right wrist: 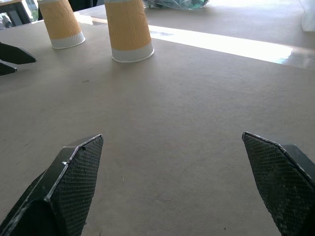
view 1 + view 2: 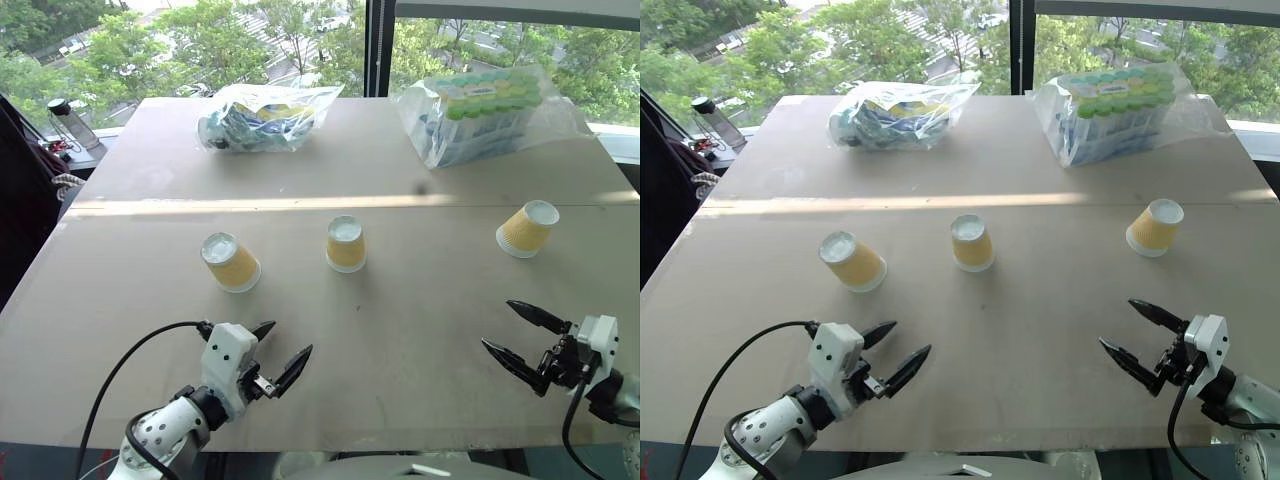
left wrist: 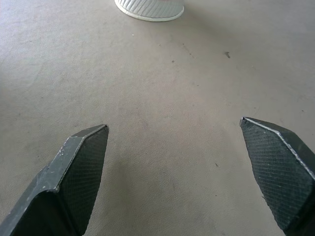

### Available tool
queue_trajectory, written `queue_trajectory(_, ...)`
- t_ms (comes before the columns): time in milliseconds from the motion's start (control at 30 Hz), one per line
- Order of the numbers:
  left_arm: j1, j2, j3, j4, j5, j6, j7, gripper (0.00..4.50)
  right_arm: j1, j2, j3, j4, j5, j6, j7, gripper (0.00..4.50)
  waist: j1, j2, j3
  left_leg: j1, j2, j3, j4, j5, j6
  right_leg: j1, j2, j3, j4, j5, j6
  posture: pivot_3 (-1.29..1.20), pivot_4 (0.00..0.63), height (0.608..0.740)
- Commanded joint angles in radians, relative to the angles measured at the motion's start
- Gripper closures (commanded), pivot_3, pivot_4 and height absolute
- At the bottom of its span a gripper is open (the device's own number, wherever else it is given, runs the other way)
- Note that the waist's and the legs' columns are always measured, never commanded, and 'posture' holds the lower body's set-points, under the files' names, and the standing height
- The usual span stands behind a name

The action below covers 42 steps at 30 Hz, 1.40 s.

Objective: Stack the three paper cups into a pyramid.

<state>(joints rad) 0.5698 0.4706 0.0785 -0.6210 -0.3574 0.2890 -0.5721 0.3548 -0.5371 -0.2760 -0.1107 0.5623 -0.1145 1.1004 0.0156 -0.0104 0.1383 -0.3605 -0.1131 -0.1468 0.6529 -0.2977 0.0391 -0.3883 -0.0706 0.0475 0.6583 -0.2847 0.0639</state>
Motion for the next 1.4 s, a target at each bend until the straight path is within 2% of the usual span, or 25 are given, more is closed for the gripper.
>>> queue_trajectory(33, 0.016, 0.006, 0.024, -0.016, -0.007, -0.053, -0.025, 0.1, -0.006, -0.002, -0.015, -0.014, 0.009, -0.014, 0.007, 0.0, 0.0, 0.0, 0.0, 0.0, 0.0, 0.0, 0.0, 0.0, 0.0, 0.0, 0.0, 0.0, 0.0, 0.0, 0.0, 0.0, 0.15, 0.74)
queue_trajectory(767, 0.042, 0.0, 0.021, 0.07, 0.018, -0.192, -0.085, 0.1, -0.027, 0.008, 0.001, 0.019, -0.015, -0.023, 0.015, 0.0, 0.001, 0.0, 0.0, 0.0, 0.0, 0.0, 0.0, 0.0, 0.0, 0.0, 0.0, 0.0, 0.0, 0.0, 0.0, 0.0, 0.15, 0.74)
queue_trajectory(1033, 0.036, -0.011, 0.033, 0.104, 0.002, -0.276, -0.118, 0.1, -0.108, 0.022, 0.084, 0.005, -0.044, 0.006, -0.001, 0.0, -0.001, 0.0, 0.0, 0.0, 0.0, 0.0, 0.0, 0.0, 0.0, 0.0, 0.0, 0.0, 0.0, 0.0, 0.0, 0.0, 0.15, 0.74)
queue_trajectory(1167, 0.048, -0.003, 0.074, 0.108, -0.079, -0.344, -0.205, 0.1, -0.267, 0.082, 0.235, -0.028, -0.125, 0.089, -0.091, 0.0, -0.01, -0.001, 0.001, 0.001, 0.0, 0.001, 0.0, 0.0, 0.0, 0.0, 0.001, 0.0, 0.0, 0.0, 0.0, 0.0, 0.15, 0.74)
queue_trajectory(1267, 0.056, 0.012, 0.14, 0.111, -0.143, -0.4, -0.274, 0.1, -0.47, 0.192, 0.358, 0.012, -0.237, 0.199, -0.248, 0.0, -0.008, -0.001, 0.001, 0.0, 0.001, 0.001, 0.0, 0.0, 0.0, -0.002, 0.001, -0.001, 0.001, 0.0, 0.0, 0.0, 0.15, 0.74)
queue_trajectory(1400, 0.061, 0.036, 0.208, 0.12, -0.186, -0.434, -0.331, 0.1, -0.655, 0.313, 0.44, 0.101, -0.297, 0.238, -0.325, 0.0, -0.002, -0.001, 0.0, -0.002, 0.001, 0.0, 0.0, 0.0, -0.001, -0.004, 0.001, -0.003, 0.002, 0.0, -0.001, 0.0, 0.15, 0.74)
